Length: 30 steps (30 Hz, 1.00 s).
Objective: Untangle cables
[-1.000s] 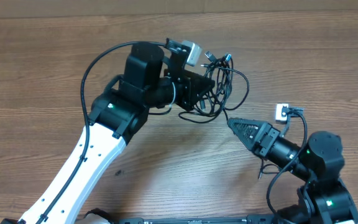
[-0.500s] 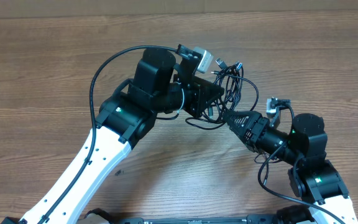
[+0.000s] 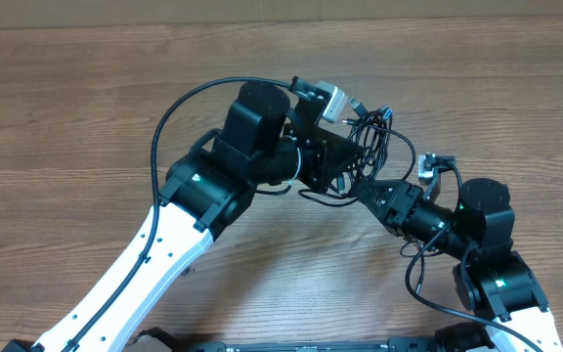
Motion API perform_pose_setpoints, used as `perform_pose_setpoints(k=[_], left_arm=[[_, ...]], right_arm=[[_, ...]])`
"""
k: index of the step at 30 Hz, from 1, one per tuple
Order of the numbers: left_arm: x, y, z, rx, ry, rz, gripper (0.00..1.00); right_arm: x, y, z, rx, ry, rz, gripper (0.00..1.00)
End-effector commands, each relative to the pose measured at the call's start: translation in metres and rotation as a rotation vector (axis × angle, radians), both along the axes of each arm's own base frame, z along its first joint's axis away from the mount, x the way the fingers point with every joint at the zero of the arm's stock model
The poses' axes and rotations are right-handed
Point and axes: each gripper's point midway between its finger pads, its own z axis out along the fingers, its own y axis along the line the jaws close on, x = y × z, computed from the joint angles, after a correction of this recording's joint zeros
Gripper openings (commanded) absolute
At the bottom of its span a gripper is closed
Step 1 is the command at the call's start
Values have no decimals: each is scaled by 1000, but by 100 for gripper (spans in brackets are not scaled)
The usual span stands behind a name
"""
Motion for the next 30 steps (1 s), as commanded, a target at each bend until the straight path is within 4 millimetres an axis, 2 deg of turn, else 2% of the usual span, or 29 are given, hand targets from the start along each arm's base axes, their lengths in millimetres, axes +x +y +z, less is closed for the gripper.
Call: perform_pose_setpoints(k=[1, 6, 11, 20, 23, 30], left_arm=[[-11, -3, 23, -53, 0, -13, 4], [-10, -4, 26, -84, 56, 16, 4], [-9, -4, 26, -94, 87, 29, 4], [-3, -4, 35, -123, 48, 36, 4], [3, 2, 36, -126, 43, 56, 4], [22, 20, 36, -126, 40, 117, 4]], right_arm=[[2, 1, 14, 5, -41, 4, 34], [2, 1, 14, -6, -57, 10, 21], [2, 1, 13, -15, -63, 9, 15], [6, -13, -10, -110, -14, -62, 11], [7, -18, -17, -136, 10, -91, 11], [8, -20, -19, -162, -3, -94, 12]])
